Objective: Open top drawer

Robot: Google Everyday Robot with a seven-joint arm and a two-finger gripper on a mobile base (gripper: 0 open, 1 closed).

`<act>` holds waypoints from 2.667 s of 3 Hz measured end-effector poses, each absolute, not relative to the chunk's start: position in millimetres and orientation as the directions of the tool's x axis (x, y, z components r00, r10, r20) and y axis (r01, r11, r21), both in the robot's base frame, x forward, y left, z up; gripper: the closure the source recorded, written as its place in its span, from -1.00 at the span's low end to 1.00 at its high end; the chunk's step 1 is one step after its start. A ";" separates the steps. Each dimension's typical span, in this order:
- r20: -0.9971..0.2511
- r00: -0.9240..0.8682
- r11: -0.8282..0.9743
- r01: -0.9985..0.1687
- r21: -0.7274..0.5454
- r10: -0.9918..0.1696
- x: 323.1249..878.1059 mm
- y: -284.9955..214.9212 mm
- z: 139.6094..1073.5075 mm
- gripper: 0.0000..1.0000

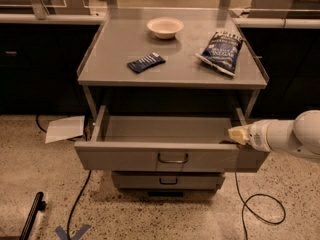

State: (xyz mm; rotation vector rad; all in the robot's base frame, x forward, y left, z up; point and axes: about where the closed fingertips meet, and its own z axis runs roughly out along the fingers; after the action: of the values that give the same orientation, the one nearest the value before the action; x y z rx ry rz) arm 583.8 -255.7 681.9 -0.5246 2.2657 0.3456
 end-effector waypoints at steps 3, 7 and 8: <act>-0.927 -0.369 0.879 -0.463 0.113 -0.075 559.3 -270.9 792.7 1.00; -0.951 -0.298 0.882 -0.466 0.072 -0.081 567.5 -255.8 817.6 -0.71; -0.951 -0.298 0.882 -0.466 0.072 -0.081 567.5 -255.8 817.6 -1.00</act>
Offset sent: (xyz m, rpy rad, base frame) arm -0.0307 -0.0395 0.1124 0.2211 -0.3396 -0.1021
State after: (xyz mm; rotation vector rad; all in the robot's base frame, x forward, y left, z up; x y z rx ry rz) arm 567.5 -255.8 817.6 -0.4081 1.8513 0.4002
